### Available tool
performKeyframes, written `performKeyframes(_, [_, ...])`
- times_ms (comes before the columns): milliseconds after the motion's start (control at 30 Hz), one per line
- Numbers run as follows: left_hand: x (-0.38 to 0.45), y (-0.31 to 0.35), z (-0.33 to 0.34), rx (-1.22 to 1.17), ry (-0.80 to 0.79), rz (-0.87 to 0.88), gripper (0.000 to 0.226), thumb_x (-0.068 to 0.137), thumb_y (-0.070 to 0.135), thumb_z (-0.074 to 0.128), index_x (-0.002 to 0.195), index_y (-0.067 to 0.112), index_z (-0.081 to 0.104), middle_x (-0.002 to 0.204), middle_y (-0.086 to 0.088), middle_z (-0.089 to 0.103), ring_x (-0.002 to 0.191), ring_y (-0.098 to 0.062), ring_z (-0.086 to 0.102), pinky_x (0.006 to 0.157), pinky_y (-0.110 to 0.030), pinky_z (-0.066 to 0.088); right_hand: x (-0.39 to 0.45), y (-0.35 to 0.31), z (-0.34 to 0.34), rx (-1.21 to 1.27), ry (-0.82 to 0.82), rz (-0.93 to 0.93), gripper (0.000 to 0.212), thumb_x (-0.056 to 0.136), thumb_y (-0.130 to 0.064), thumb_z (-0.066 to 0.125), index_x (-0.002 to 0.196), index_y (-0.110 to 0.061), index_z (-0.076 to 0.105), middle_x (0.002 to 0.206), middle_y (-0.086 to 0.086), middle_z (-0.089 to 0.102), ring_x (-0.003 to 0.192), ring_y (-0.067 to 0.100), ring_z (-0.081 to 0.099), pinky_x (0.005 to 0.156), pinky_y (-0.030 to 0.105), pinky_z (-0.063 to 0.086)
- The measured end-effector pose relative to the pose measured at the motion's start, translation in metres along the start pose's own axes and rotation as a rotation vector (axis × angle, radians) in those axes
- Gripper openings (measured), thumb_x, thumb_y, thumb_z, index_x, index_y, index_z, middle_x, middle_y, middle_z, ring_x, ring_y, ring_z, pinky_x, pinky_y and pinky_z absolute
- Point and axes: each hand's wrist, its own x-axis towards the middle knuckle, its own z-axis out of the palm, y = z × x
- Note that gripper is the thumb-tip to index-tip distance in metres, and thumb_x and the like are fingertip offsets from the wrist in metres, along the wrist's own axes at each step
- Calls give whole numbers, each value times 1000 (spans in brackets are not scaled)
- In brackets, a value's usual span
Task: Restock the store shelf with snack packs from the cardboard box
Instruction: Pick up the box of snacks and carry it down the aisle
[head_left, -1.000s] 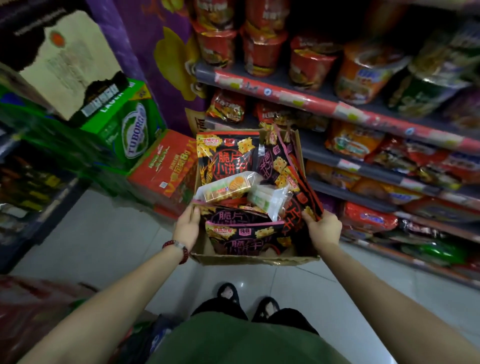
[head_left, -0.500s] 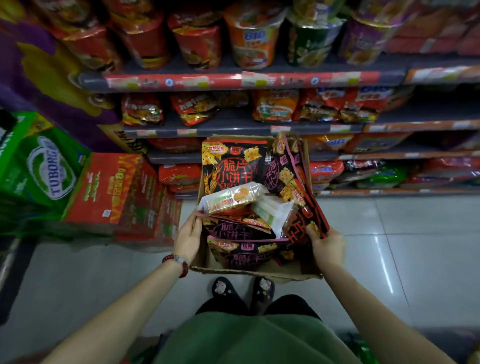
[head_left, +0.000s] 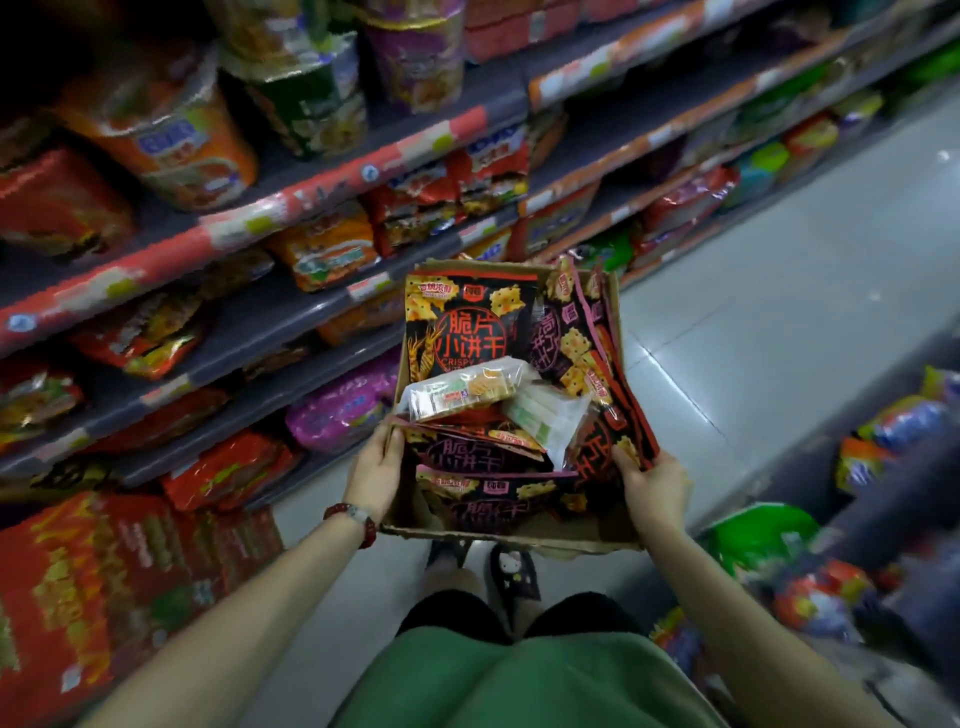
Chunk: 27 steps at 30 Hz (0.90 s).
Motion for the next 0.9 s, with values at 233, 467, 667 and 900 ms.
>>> performKeyframes(233, [85, 58, 25, 212, -274, 174, 43, 99, 39, 37, 139, 27, 43, 138, -2, 53, 129, -25, 46, 108, -38, 36, -3, 7, -6, 96, 287, 194, 29, 89, -26, 68, 105, -2, 71, 85, 14, 70, 72, 20, 58, 57, 28, 37])
performKeyframes(467, [122, 117, 83, 270, -502, 306, 40, 100, 29, 38, 139, 23, 44, 139, 3, 49, 129, -15, 41, 110, -29, 29, 2, 18, -27, 217, 525, 320, 28, 85, -23, 72, 105, -4, 73, 97, 15, 74, 91, 28, 69, 69, 28, 43])
performKeyframes(667, [142, 155, 152, 366, -624, 391, 41, 100, 32, 36, 141, 28, 41, 143, -2, 47, 133, -22, 40, 109, -30, 29, 23, 39, -57, 253, 654, 368, 29, 86, -24, 71, 107, -4, 73, 98, 14, 74, 93, 27, 68, 78, 30, 48])
performKeyframes(900, [153, 212, 229, 401, -695, 458, 40, 100, 33, 36, 139, 29, 44, 138, 2, 52, 131, -21, 43, 112, -42, 31, 71, 56, -99, 323, 691, 460, 29, 86, -28, 71, 104, -4, 73, 93, 12, 74, 85, 24, 67, 78, 33, 52])
